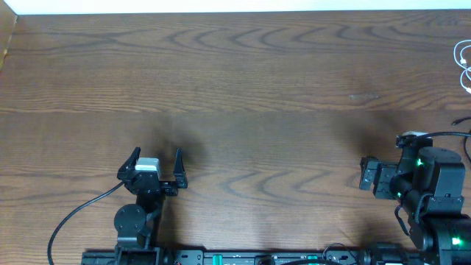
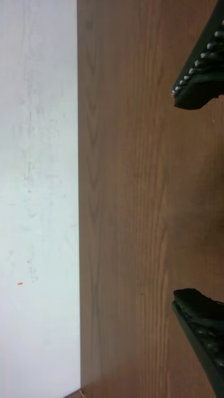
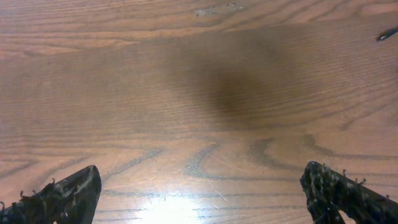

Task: Untangle cables

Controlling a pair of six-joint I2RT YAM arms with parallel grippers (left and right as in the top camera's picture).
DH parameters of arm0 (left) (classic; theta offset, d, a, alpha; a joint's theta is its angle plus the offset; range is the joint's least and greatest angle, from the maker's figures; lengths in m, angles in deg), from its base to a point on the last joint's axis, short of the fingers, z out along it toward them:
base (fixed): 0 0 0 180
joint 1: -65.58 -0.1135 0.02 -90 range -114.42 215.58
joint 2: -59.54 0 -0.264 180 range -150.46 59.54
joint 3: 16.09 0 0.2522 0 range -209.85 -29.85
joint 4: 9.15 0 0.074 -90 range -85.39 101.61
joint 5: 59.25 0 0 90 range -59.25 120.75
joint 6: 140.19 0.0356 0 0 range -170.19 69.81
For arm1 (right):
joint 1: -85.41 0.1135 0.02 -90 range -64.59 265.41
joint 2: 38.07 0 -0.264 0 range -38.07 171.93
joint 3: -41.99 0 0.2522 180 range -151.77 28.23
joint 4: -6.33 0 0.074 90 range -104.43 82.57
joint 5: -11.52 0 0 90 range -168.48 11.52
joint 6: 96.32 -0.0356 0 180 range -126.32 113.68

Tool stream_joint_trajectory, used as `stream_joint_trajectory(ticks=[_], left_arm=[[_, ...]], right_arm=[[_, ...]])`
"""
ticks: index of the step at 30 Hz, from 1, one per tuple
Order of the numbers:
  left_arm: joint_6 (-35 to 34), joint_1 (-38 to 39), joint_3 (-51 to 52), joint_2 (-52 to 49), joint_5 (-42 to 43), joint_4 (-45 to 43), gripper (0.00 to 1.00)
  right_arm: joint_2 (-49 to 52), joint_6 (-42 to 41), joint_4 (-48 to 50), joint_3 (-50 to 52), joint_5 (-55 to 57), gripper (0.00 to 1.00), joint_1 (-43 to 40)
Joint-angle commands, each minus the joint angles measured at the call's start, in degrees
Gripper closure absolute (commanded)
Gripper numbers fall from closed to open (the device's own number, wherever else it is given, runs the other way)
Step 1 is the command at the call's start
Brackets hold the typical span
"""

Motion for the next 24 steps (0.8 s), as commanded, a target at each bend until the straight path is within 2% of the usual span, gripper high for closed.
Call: stream_joint_trajectory(ticks=[1, 24], left_arm=[[0.11, -0.24, 1.40, 0.31, 1.53, 1.16, 0.02], [0.11, -0.24, 1.40, 0.31, 1.53, 1.16, 0.02]], right_arm=[[-0.07, -0.24, -0.09, 0.11, 0.46, 0.01, 0.35], [-0.61, -0.24, 0.76, 0.15, 2.60, 0.01, 0.35]])
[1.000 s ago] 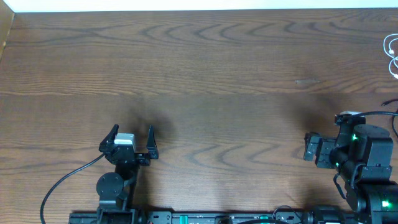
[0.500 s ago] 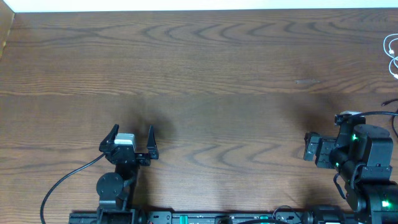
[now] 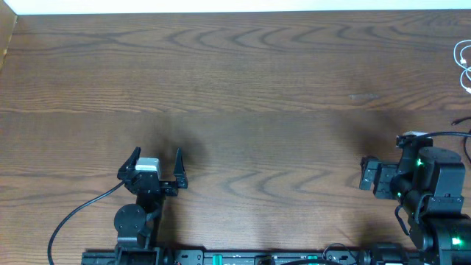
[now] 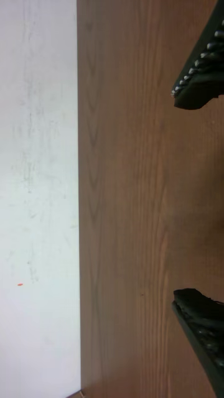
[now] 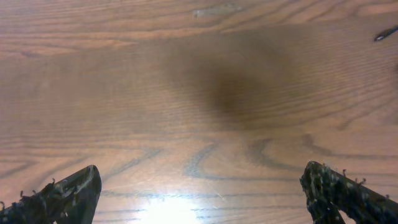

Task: Untangle cables

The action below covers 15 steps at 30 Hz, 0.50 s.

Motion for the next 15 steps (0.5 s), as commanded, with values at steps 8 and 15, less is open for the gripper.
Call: stream_joint_trajectory(ticks=[8, 15], left_arm=[[0.13, -0.24, 1.40, 0.31, 1.31, 1.18, 0.02], [0.13, -0.24, 1.40, 0.31, 1.33, 1.18, 0.02]], right_arm=[[-14.12, -0.24, 15.93, 9.60, 1.53, 0.01, 0.35], [-29.07, 1.66, 28.04, 21.00, 1.66, 0.01, 0.02]])
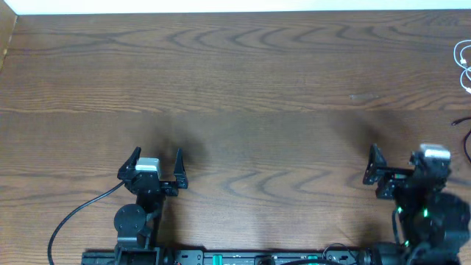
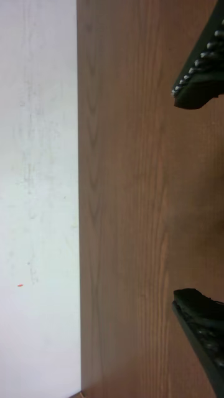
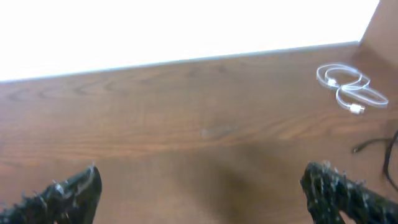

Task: Untangle cables

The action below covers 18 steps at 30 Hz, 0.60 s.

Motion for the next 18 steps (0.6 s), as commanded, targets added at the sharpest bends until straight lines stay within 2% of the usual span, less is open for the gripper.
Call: stream_joint_trajectory(ticks=[1, 11, 18], left_arm=[[0.13, -0.24, 1.40, 0.31, 1.16, 1.18, 0.02], [0.13, -0.24, 1.40, 0.31, 1.16, 1.18, 0.02], [0.13, -0.24, 1.40, 0.31, 1.16, 1.18, 0.02]], right_arm=[[-6.75, 1.14, 2.99, 5.66, 0.07, 0.01, 0.04], [-14.82, 1.20, 8.70, 15.69, -1.62, 0.01, 0.00], [-14.71, 1.44, 10.29, 16.46, -1.18, 0.01, -0.09]])
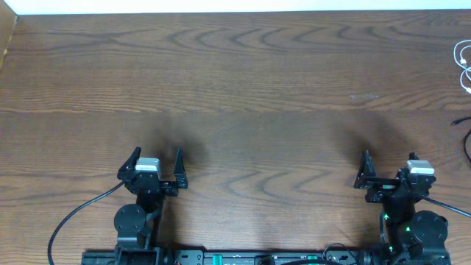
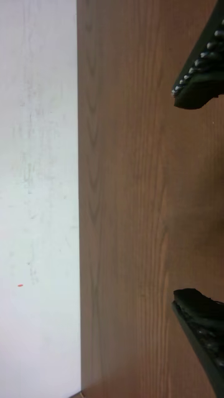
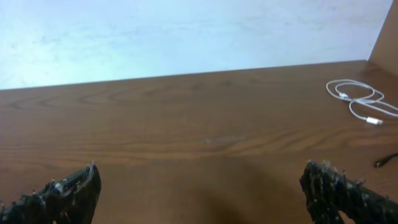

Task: Untangle cables

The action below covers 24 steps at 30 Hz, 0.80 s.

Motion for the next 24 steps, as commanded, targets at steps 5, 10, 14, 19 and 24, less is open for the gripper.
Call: stream_joint_trajectory(ticks=[5, 10, 14, 19, 24], left_arm=[[0.13, -0.24, 1.40, 0.31, 1.11, 1.18, 0.02], [0.13, -0.24, 1.40, 0.31, 1.11, 1.18, 0.02], [0.13, -0.24, 1.40, 0.31, 1.09, 1.18, 0.02], [0.13, -0.24, 1.40, 0.31, 1.09, 1.18, 0.02], [0.13, -0.24, 1.40, 0.31, 1.11, 1.18, 0.02]], right_arm=[[-0.63, 0.76, 1.05, 1.60, 0.17, 0.01, -0.11], [-0.63, 0.74, 3.08, 4.15, 0.17, 0.01, -0.11], [-0.63, 0.68, 10.10, 7.02, -0.11, 0.01, -0.11], [-0.63, 0.63, 18.78, 11.26, -1.42, 0.01, -0.11], [-0.63, 0.68, 22.49, 13.97, -1.51, 0.01, -0.11]])
